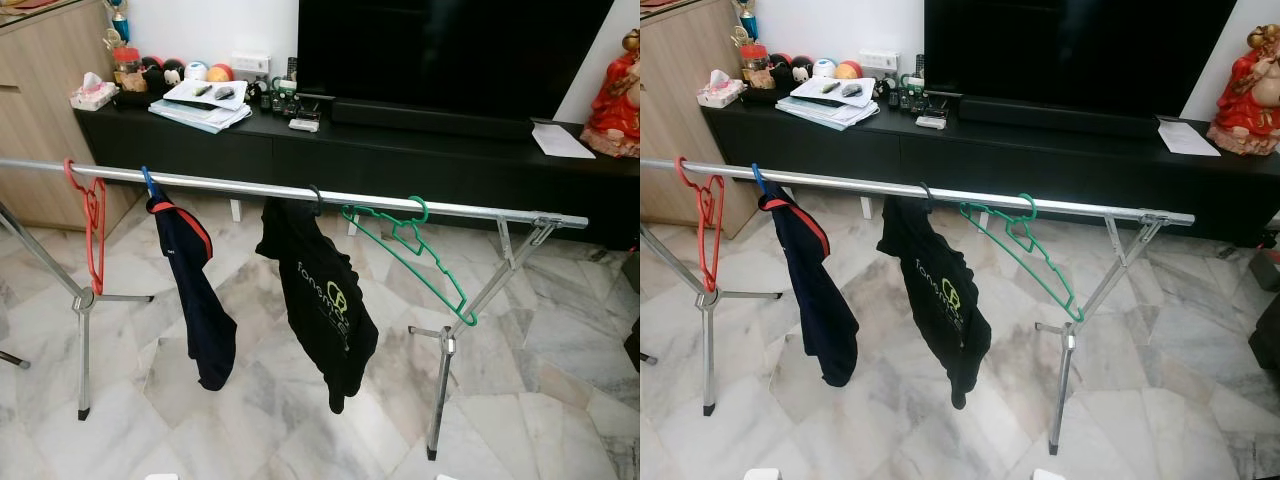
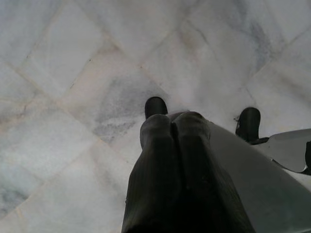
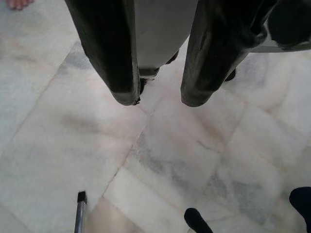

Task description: Hang hanger

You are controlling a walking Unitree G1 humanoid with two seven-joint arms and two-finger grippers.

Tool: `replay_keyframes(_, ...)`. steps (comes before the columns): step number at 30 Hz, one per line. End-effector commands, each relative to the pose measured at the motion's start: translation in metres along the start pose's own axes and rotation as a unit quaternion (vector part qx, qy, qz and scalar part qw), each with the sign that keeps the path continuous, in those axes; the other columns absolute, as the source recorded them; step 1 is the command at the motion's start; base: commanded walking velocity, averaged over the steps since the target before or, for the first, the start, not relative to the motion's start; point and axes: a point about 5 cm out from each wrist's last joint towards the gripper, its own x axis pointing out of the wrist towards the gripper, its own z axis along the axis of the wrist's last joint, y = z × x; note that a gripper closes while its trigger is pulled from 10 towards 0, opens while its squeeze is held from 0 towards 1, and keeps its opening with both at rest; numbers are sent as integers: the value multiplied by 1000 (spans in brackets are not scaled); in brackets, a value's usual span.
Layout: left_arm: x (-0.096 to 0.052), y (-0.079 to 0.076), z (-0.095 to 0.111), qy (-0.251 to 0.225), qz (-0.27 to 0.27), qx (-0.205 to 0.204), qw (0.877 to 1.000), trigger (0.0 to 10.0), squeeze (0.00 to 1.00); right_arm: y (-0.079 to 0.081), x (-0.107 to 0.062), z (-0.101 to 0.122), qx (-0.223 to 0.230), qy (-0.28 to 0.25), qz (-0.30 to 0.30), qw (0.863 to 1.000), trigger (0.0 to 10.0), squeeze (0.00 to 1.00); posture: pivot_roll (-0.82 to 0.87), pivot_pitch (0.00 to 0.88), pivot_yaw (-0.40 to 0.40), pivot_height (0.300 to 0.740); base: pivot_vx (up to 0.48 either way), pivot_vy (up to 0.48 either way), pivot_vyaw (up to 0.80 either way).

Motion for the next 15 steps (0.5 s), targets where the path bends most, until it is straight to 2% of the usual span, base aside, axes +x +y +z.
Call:
replay_keyframes(1, -2, 4, -10, 20, 7, -2, 1000, 10000, 0, 2, 0, -2, 2, 1, 0, 1000, 10000, 0, -11, 92, -44, 740, 0, 476, 0)
replay_keyframes(13, -3, 6, -14, 26, 8, 0, 1000, 10000, 0, 3, 0, -2, 2, 0, 0, 1000, 10000, 0, -7, 95, -38, 740, 0, 472, 0)
replay_keyframes(15, -4, 7, -14, 26, 9, 4, 1000, 10000, 0, 3, 0, -2, 3, 0, 1, 1000, 10000, 0, -6, 93, -37, 740, 0, 0, 0)
